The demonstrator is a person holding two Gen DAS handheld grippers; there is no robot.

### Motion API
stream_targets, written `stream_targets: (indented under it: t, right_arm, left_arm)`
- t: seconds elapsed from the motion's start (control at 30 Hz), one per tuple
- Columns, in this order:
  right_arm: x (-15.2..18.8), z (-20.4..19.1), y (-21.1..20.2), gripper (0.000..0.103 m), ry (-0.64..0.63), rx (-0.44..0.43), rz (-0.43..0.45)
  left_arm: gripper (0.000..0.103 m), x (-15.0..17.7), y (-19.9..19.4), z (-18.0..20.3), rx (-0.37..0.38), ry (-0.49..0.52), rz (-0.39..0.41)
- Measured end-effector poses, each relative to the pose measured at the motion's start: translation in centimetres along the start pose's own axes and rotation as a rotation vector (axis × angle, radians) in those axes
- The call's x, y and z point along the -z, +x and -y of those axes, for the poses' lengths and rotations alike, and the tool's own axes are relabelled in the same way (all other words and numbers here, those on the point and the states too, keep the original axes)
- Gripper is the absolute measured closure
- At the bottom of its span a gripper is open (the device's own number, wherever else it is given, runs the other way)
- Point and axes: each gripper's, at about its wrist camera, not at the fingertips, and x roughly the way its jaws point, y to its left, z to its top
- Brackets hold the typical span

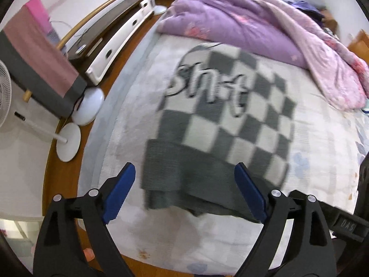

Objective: Fold large clothes

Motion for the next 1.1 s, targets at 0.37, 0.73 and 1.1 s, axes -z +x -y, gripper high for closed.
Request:
stream_targets:
  t: [0.37,0.73,1.1]
  right_arm:
    - [1.9,0.7,-11.5,0.010,-0.205,0.039,0.168]
    - [4.1,6.6,-25.1,0.010,-0.442,0.012,0.218]
    - [9.9,10.1,-39.9,0.008,-0.631,-0.010,0.314]
  left_arm:
    - [0.013,2.4,-7.8,9.8,0.044,0.039,0.101]
    - [0.013,8.7,-18.4,22.2,-0.032,-0.030,0.266]
    - [0.012,15.0,-31.1,31.8,-0.048,-0.087,0.416]
